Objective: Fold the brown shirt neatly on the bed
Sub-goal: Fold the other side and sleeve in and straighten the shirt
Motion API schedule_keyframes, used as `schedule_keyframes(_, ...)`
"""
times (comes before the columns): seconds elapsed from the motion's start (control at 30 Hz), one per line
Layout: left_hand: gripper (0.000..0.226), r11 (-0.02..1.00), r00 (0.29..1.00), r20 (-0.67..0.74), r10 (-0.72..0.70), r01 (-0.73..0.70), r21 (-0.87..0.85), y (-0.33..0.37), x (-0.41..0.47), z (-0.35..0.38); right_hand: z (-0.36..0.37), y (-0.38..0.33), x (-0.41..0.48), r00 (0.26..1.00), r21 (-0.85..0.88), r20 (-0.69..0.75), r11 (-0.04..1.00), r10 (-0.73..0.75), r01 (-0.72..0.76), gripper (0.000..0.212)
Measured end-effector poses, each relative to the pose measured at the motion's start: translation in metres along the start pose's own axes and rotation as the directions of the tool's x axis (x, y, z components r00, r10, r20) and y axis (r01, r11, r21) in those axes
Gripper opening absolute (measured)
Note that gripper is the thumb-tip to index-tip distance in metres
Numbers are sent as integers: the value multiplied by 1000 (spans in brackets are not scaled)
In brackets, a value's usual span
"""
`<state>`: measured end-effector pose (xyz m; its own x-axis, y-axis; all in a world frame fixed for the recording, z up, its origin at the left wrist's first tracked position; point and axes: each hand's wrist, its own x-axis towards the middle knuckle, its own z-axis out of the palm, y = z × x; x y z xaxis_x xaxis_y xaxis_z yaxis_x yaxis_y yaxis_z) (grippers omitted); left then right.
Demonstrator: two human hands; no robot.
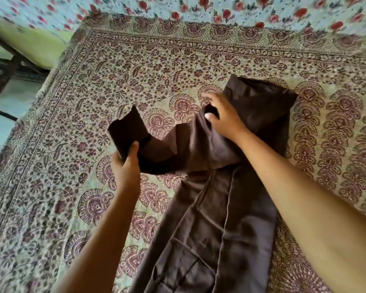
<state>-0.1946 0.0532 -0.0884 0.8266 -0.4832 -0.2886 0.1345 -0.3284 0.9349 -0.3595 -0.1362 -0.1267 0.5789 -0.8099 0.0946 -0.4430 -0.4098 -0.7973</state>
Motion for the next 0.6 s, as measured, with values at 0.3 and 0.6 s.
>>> schedule_keyframes(0.3, 53, 661, 925, 173, 338, -364, 657, -34, -21, 43, -19, 54, -93, 874, -200, -485, 968, 39, -154, 31)
schedule_keyframes(0.6, 28, 444, 600, 678, 426, -791, 421, -24, -31, 239, -92, 120, -102, 624, 59, -381, 692, 682, -720, 26)
